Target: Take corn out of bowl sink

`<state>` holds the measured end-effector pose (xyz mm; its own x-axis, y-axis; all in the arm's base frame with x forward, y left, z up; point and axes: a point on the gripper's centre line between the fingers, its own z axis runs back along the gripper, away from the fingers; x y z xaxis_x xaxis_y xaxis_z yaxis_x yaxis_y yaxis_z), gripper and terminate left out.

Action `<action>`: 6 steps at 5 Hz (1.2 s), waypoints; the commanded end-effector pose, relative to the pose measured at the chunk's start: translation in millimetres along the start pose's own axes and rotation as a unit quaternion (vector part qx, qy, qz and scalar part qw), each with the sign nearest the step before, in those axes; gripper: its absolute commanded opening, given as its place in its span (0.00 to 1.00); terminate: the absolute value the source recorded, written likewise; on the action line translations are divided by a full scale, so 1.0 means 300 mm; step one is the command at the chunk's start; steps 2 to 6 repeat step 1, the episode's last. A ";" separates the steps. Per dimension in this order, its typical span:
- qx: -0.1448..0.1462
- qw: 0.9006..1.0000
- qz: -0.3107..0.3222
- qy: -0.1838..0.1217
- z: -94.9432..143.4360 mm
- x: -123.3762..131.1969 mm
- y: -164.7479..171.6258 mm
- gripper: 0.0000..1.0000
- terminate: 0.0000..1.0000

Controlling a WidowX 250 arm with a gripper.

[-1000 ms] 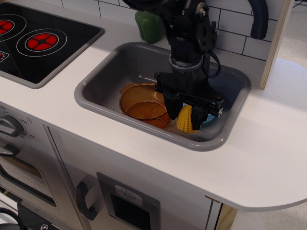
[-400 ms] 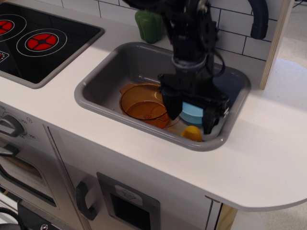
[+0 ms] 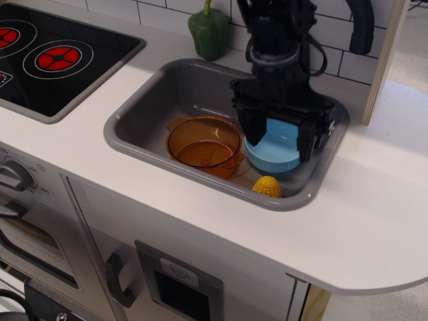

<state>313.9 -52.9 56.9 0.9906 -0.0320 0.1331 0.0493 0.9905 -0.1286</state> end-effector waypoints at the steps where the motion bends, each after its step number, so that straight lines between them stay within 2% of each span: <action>1: -0.004 0.999 -0.003 -0.042 0.084 0.050 -0.005 1.00 1.00; 6: -0.004 0.999 -0.003 -0.042 0.084 0.050 -0.005 1.00 1.00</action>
